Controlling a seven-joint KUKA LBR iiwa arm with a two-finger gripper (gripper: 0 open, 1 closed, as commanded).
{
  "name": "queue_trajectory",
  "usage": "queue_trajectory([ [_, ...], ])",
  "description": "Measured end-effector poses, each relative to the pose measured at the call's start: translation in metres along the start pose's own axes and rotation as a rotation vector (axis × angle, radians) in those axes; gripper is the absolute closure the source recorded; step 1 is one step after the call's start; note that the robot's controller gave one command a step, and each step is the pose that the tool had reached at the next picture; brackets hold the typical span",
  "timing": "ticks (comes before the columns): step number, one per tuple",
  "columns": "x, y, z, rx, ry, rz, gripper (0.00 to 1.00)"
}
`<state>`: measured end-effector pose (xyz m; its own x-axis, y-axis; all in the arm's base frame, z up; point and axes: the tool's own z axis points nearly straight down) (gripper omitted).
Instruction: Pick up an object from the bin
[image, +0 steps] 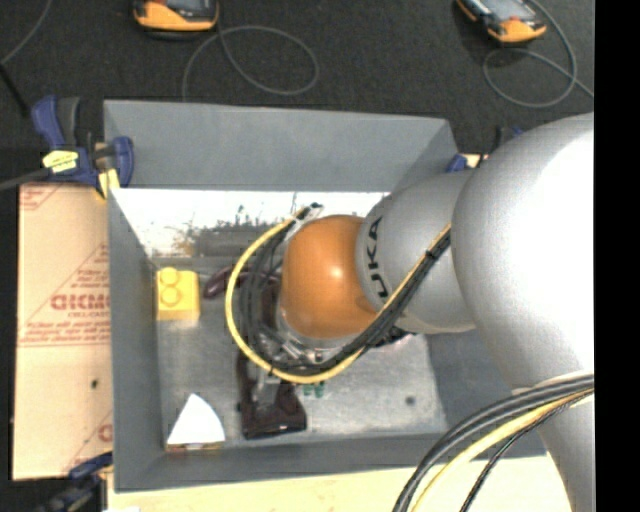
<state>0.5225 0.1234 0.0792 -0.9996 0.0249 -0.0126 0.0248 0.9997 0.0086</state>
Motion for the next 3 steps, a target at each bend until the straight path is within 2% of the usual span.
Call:
queue_trajectory([
  [1, -0.041, -0.064, -0.008, 0.000, -0.003, -0.009, 1.00],
  [2, -0.041, -0.064, -0.008, 0.000, -0.003, -0.008, 1.00],
  [3, -0.049, -0.053, -0.124, -0.001, -0.006, 0.028, 1.00],
])
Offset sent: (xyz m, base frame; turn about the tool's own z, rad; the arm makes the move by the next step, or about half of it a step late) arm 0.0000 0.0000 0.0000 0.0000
